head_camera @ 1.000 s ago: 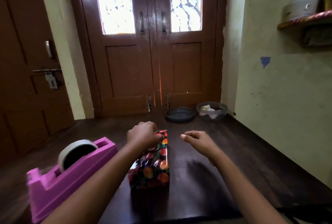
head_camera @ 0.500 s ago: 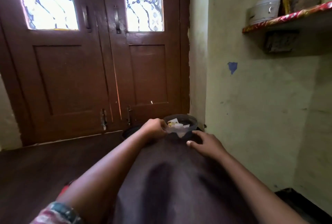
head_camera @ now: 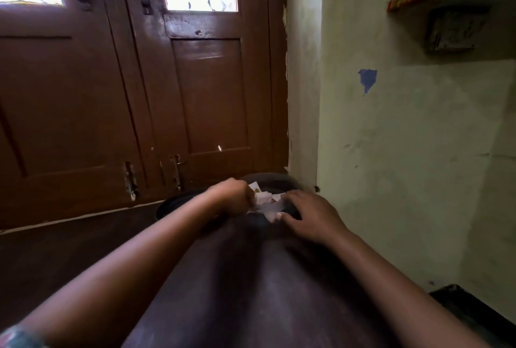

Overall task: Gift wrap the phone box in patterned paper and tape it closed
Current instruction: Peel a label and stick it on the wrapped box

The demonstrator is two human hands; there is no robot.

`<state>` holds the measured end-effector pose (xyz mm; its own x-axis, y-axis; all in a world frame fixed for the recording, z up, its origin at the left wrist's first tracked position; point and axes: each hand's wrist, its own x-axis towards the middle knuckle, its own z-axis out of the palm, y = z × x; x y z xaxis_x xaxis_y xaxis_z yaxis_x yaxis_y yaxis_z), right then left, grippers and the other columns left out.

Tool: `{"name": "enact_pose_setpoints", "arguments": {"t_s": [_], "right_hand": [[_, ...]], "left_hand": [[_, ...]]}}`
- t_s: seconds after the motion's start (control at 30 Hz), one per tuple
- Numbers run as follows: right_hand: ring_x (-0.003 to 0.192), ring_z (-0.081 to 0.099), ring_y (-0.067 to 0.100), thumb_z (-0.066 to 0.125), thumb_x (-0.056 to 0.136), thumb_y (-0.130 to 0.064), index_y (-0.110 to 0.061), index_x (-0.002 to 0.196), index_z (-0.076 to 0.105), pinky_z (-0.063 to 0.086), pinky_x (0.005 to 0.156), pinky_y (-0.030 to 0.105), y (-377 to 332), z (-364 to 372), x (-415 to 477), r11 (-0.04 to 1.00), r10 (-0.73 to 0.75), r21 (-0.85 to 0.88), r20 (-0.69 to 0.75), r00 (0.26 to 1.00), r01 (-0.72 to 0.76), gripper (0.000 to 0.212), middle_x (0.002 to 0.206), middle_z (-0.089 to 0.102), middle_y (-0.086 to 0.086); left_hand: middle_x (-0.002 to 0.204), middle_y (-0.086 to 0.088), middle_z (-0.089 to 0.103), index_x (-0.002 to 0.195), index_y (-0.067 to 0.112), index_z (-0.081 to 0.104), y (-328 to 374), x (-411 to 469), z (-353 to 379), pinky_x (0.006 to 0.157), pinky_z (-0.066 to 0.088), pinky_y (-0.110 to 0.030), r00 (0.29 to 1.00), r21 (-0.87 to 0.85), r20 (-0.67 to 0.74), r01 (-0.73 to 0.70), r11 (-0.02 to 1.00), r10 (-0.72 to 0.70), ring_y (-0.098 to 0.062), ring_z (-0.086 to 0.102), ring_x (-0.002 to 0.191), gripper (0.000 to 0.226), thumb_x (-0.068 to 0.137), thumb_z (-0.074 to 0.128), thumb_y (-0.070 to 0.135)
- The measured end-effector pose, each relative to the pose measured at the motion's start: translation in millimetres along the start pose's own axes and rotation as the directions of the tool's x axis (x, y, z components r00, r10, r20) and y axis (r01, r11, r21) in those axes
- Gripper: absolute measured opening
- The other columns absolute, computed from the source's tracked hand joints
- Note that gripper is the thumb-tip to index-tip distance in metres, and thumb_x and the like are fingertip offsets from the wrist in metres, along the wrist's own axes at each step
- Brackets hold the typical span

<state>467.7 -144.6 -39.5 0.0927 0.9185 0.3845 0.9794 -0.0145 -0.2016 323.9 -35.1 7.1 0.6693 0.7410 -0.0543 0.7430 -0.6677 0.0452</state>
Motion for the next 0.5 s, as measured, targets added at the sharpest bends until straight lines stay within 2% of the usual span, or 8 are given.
{"name": "enact_pose_setpoints", "arguments": {"t_s": [0.1,0.2,0.27,0.33,0.5], "right_hand": [[0.119,0.047,0.017,0.05,0.091,-0.041,-0.02,0.128,0.052,0.035,0.093,0.025,-4.7,-6.9,-12.4,0.999,-0.044,-0.006,-0.074,0.996,0.043,0.043,0.131,0.053,-0.001],[0.127,0.041,0.015,0.049,0.091,-0.042,-0.021,0.137,0.042,0.032,0.099,0.024,-8.9,-7.8,-24.7,0.998,-0.056,-0.01,-0.031,0.998,0.056,0.051,0.142,0.043,-0.003],[0.133,0.035,0.016,0.049,0.09,-0.044,-0.021,0.142,0.034,0.029,0.104,0.026,-10.1,-9.5,-28.9,0.998,-0.054,-0.039,0.028,0.998,0.055,0.059,0.148,0.035,-0.002],[0.135,0.031,0.018,0.05,0.089,-0.045,-0.021,0.144,0.031,0.028,0.107,0.028,-10.9,-11.9,-30.1,0.996,-0.047,-0.071,0.065,0.997,0.052,0.062,0.15,0.031,0.0],[0.133,0.033,0.02,0.05,0.089,-0.047,-0.021,0.144,0.029,0.03,0.106,0.03,-12.9,-17.5,-36.0,0.992,-0.025,-0.124,0.098,0.995,0.037,0.064,0.148,0.033,0.001]], "left_hand": [[0.11,0.008,0.061,0.11,0.022,0.067,4.2,0.4,-10.5,0.085,0.045,-0.025,0.995,-0.086,-0.081,0.047,0.995,-0.054,-0.017,0.057,0.103,0.029,0.087,0.051,0.014],[0.107,0.001,0.062,0.111,0.019,0.062,12.3,5.3,-3.9,0.069,0.043,-0.028,0.962,-0.14,-0.204,0.152,0.978,-0.179,-0.016,0.056,0.088,0.025,0.088,0.058,0.027],[0.11,-0.002,0.06,0.117,0.016,0.058,19.7,8.2,4.7,0.069,0.041,-0.028,0.961,-0.114,-0.179,0.194,0.974,-0.212,-0.019,0.057,0.095,0.038,0.085,0.063,0.037],[0.115,-0.003,0.06,0.118,0.016,0.056,25.8,11.9,10.6,0.071,0.042,-0.03,0.96,-0.116,-0.155,0.217,0.969,-0.233,-0.022,0.058,0.102,0.042,0.084,0.065,0.038],[0.101,-0.001,0.065,0.105,0.016,0.064,34.7,14.8,12.4,0.071,0.047,-0.029,0.955,-0.251,-0.137,0.224,0.942,-0.264,-0.017,0.06,0.089,0.022,0.084,0.064,0.023]]}}
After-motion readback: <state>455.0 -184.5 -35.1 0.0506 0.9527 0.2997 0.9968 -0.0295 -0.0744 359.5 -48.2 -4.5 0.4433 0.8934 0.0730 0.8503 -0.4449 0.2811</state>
